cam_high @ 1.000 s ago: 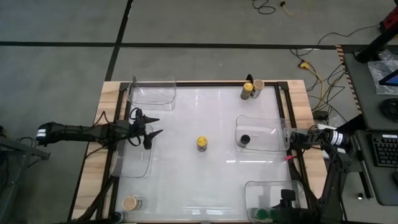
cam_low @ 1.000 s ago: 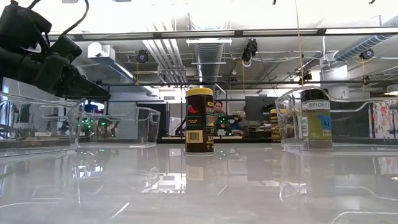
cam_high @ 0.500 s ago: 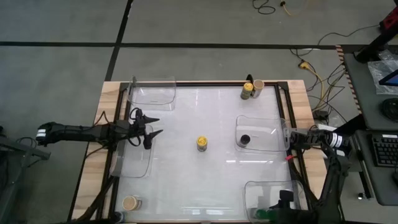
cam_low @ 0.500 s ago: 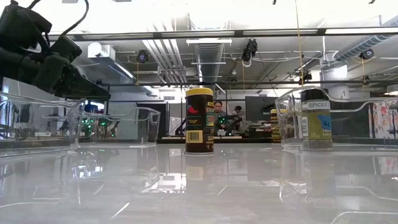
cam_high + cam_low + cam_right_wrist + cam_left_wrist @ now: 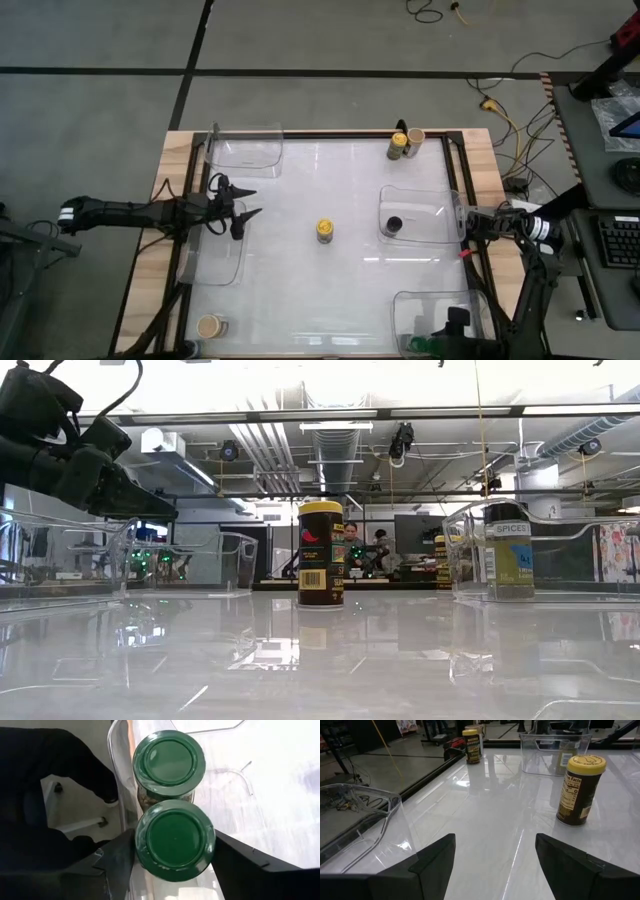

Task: Sort spices by type
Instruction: Put the green seasoning bottle into the bottom transparent bin, then adjust the green seasoning bottles in the transparent bin

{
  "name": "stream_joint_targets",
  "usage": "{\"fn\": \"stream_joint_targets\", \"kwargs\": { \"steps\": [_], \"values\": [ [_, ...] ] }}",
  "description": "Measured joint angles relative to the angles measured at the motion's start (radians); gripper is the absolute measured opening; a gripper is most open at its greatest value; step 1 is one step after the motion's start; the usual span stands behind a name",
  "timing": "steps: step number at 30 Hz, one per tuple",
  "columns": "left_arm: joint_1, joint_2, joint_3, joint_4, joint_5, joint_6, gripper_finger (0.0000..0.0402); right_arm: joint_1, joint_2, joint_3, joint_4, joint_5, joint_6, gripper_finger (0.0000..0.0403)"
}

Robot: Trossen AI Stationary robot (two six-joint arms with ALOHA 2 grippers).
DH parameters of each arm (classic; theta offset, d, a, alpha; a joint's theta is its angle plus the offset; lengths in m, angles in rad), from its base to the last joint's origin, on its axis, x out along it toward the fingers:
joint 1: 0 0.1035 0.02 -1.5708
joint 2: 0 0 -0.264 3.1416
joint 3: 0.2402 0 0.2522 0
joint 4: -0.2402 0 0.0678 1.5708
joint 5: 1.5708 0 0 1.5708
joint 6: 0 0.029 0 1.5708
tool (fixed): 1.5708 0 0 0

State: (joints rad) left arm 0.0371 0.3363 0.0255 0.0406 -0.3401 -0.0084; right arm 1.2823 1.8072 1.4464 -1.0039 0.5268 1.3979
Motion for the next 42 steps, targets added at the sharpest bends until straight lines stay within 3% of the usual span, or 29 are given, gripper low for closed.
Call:
{"fn": "stream_joint_targets", "kwargs": {
  "steps": [13,22,28,42],
  "values": [
    [0.0,0.0,0.0,0.0,0.0,0.0,0.026,0.0,-0.025,0.032,-0.017,0.0,-0.049,0.0286],
    [0.0,0.0,0.0,0.0,0.0,0.0,0.026,-0.011,-0.041,0.078,-0.136,0.222,-0.007,0.0321],
    [0.0,0.0,0.0,0.001,0.0,0.0,0.026,-0.059,-0.034,0.074,-0.227,0.257,0.014,0.0329],
    [0.0,0.0,0.0,0.003,0.0,0.0,0.026,-0.219,-0.039,0.043,-0.237,0.033,-0.236,0.0303]
  ]
}}
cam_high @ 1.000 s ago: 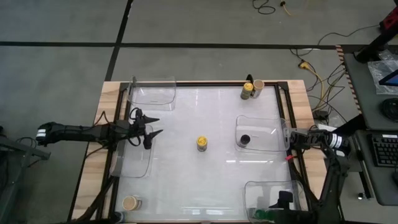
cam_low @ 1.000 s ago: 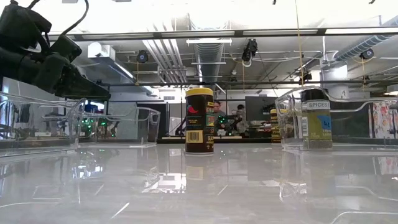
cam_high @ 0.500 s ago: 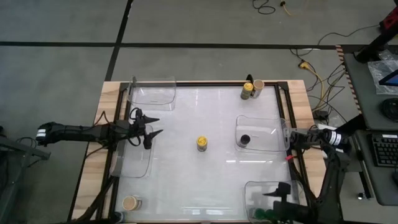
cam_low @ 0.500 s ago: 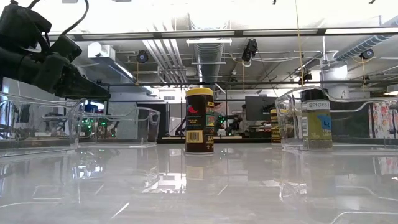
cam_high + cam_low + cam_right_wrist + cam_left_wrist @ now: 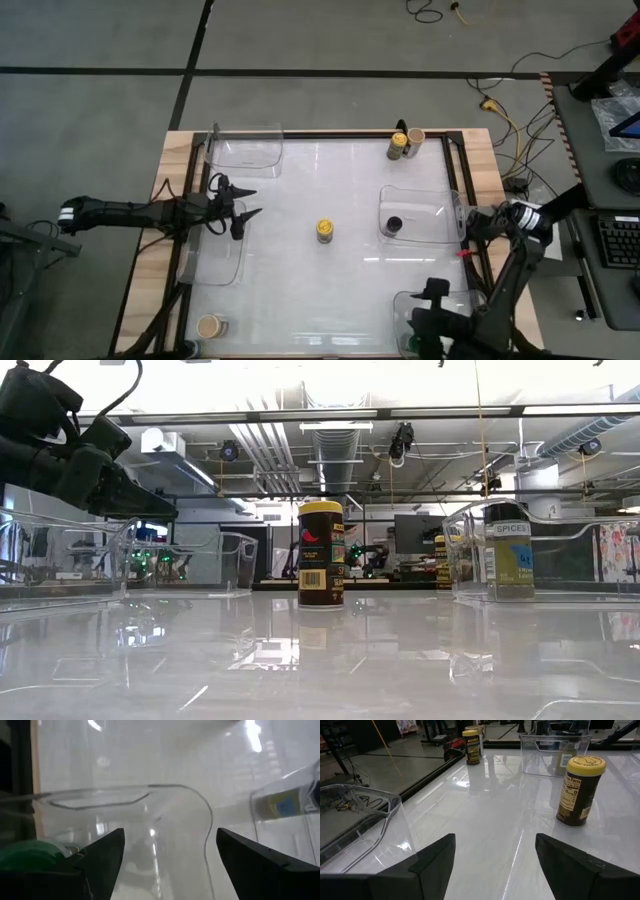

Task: Sort spices by type
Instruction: Adjust the green seasoning bottles in the transparent bin

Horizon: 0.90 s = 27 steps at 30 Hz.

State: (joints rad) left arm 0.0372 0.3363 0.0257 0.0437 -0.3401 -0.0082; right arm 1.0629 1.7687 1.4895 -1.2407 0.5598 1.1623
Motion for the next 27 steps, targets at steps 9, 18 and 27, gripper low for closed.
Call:
{"fn": "stream_joint_targets", "kwargs": {
  "steps": [9,18,27],
  "values": [
    [0.0,0.0,0.0,0.0,0.0,0.0,0.026,-0.003,-0.006,0.0,0.075,-0.037,-0.082,0.0298],
    [0.0,0.0,0.0,0.0,0.0,0.0,0.026,-0.003,-0.006,-0.002,0.128,-0.037,-0.14,0.0297],
    [0.0,0.0,0.0,0.0,0.0,0.0,0.026,-0.003,-0.006,-0.002,0.132,-0.037,-0.146,0.0288]
  ]
}}
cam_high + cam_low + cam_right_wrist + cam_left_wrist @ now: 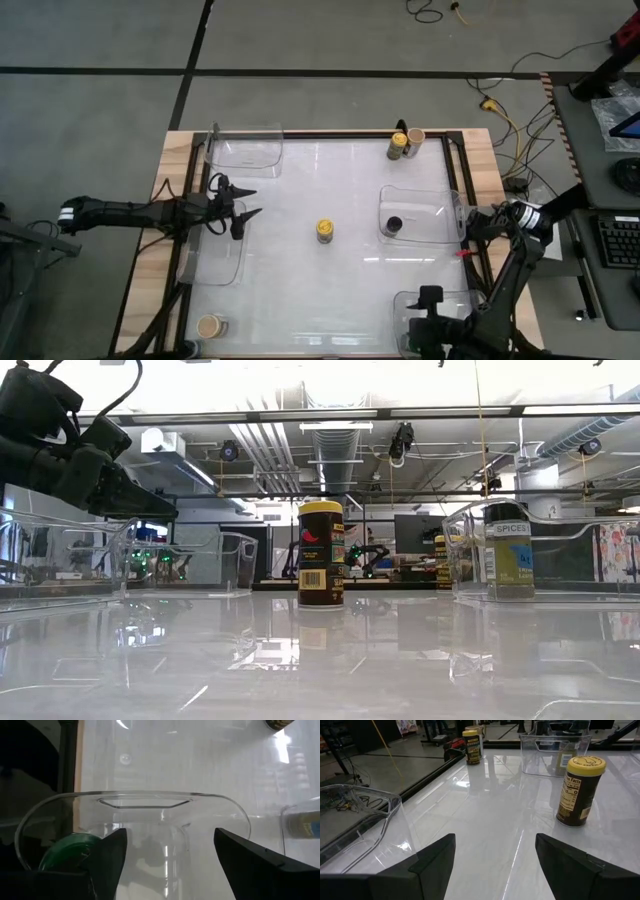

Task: Sort spices by type
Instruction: Adjust the green seasoning bottles in the transparent bin

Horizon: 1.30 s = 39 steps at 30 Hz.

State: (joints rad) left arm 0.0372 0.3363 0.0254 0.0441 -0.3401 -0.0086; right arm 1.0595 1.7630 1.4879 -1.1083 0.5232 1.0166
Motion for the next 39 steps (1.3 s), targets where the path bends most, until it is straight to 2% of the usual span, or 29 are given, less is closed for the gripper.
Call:
{"fn": "stream_joint_targets", "kwargs": {
  "steps": [10,20,23,28,33,39],
  "values": [
    [0.0,0.0,0.0,0.0,0.0,0.0,0.026,0.0,0.0,0.0,0.072,0.001,-0.072,0.0302],
    [0.0,0.0,0.0,0.0,0.0,0.0,0.026,0.0,-0.025,0.0,0.057,0.027,-0.074,0.0288],
    [0.0,0.0,0.0,0.0,0.0,0.0,0.026,0.006,-0.044,0.006,0.0,0.018,-0.031,0.0289],
    [0.0,0.0,0.0,0.001,0.0,0.0,0.026,0.035,-0.083,-0.004,-0.104,-0.063,0.1,0.03],
    [0.0,0.0,0.0,0.001,0.0,0.0,0.026,0.062,-0.086,-0.053,-0.095,-0.153,0.176,0.0307],
    [0.0,0.0,0.0,0.001,0.0,0.0,0.026,0.069,-0.078,-0.092,-0.05,-0.16,0.2,0.03]
  ]
}}
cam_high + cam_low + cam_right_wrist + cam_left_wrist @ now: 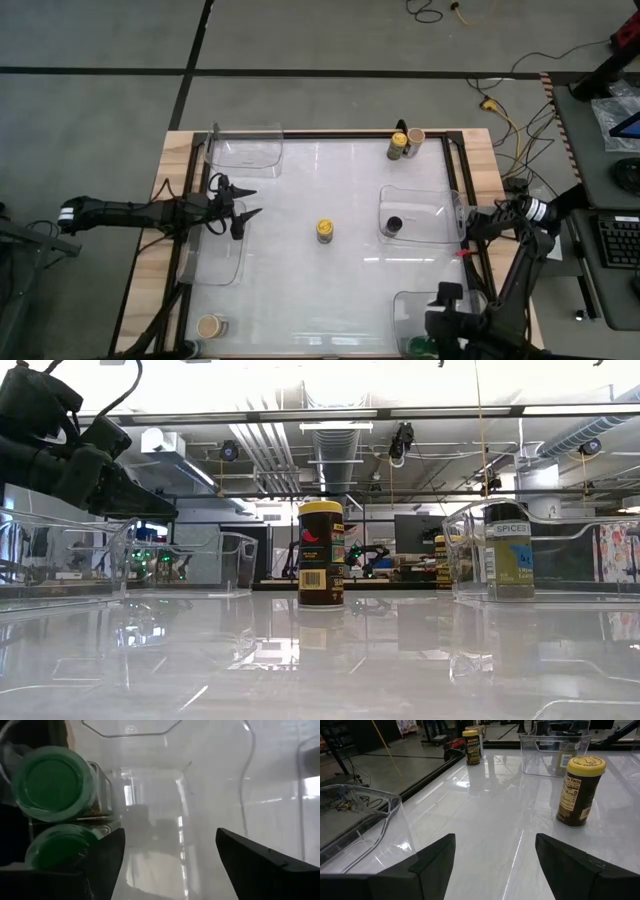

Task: Sort spices by type
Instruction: Adjust the green seasoning bottles in the transparent bin

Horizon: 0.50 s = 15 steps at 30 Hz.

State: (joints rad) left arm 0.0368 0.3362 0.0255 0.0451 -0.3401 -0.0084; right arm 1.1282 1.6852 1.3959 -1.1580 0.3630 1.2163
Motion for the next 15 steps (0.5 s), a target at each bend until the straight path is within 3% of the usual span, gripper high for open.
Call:
{"fn": "stream_joint_targets", "kwargs": {
  "steps": [15],
  "values": [
    [0.0,0.0,0.0,0.0,0.0,0.0,0.026,0.0,0.0,-0.007,0.021,0.009,-0.023,0.0296]
  ]
}}
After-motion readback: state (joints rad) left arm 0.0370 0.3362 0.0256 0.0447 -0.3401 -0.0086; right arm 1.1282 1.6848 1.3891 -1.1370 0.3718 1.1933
